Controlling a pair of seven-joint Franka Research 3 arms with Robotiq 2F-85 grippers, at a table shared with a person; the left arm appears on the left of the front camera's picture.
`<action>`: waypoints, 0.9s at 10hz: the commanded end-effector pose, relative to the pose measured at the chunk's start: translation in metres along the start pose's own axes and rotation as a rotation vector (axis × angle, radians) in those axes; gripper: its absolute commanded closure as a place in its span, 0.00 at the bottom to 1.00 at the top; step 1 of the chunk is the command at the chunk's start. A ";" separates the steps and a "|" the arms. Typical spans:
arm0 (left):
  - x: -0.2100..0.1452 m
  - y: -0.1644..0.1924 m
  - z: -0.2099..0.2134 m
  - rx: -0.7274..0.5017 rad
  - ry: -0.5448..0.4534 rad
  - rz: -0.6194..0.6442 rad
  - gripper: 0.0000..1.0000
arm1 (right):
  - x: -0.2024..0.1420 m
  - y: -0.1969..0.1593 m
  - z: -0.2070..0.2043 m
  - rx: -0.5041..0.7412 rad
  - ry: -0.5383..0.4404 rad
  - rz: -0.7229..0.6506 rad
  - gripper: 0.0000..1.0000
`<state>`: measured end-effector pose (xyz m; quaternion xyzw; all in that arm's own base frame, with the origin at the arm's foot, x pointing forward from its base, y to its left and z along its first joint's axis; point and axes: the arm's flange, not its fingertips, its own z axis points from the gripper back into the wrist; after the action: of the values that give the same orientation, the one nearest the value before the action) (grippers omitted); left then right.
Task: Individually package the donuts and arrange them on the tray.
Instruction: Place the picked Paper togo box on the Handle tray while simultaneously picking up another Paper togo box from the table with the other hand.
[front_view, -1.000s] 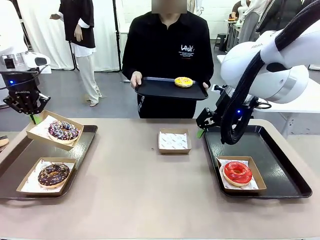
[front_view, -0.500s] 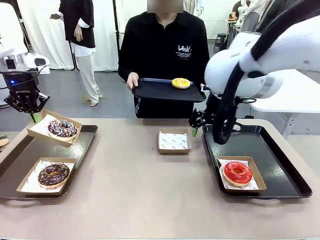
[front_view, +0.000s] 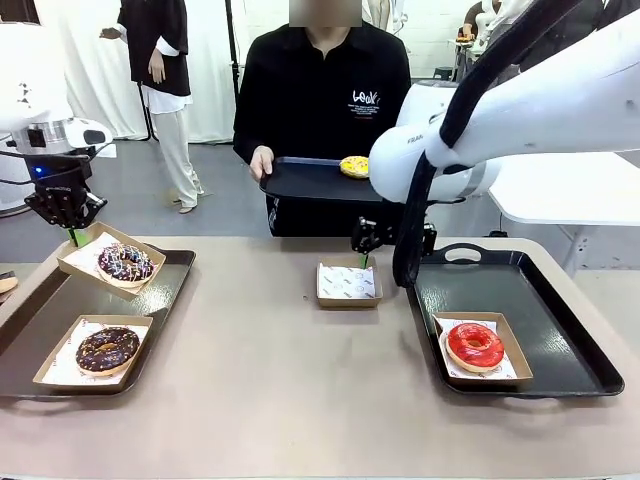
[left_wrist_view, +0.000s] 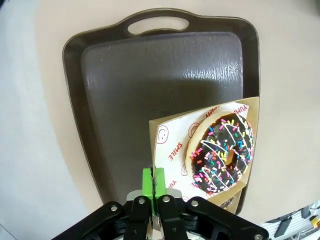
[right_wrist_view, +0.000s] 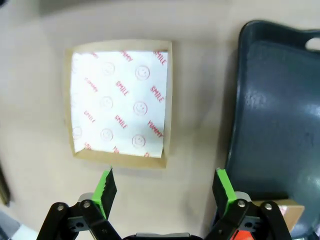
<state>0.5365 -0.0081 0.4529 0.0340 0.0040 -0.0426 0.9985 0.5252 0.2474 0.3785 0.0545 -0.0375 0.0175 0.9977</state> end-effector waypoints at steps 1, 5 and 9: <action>0.003 0.006 0.000 -0.003 -0.012 0.003 0.99 | 0.014 0.011 -0.017 -0.065 -0.025 -0.018 0.00; 0.000 0.000 0.000 0.000 0.000 0.000 0.99 | 0.009 0.004 -0.020 -0.036 0.004 0.014 0.00; 0.000 0.000 0.000 0.000 0.000 0.000 0.99 | 0.013 0.005 -0.019 -0.045 -0.007 0.013 0.00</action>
<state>0.5382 -0.0082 0.4500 0.0339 0.0051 -0.0433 0.9985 0.5391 0.2549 0.3610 0.0320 -0.0418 0.0231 0.9983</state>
